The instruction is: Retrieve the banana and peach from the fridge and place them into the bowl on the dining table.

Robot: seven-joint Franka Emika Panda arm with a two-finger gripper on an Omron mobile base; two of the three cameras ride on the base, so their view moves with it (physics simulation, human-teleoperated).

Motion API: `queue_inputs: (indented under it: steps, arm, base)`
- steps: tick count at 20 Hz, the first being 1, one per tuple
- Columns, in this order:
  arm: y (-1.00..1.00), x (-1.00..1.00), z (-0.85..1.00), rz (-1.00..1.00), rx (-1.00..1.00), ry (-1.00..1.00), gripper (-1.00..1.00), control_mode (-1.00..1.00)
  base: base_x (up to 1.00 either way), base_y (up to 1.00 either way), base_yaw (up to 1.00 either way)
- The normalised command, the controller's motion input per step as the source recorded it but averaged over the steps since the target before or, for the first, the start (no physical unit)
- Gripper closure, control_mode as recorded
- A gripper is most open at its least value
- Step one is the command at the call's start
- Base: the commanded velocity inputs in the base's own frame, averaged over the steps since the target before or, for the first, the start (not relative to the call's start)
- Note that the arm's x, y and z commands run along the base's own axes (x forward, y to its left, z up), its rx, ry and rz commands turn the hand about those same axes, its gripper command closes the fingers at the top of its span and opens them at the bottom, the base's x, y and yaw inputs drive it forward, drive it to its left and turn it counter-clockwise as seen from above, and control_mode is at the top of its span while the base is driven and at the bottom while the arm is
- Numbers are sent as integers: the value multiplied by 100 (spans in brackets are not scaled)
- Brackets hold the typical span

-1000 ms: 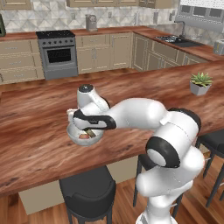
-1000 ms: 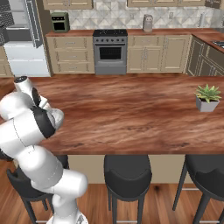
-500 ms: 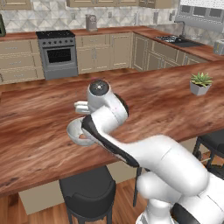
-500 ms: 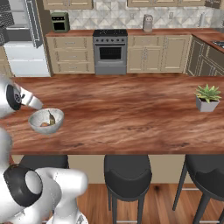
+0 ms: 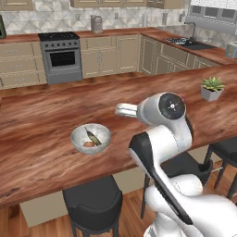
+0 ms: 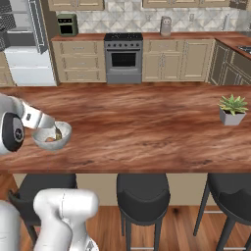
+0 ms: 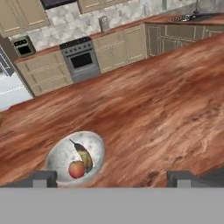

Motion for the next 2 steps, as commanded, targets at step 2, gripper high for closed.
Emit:
queue_inputs:
  steps: [2]
  arm:
    - [-69, -100, 73, 6, 5, 0, -100, -100]
  base:
    - [0, 0, 0]
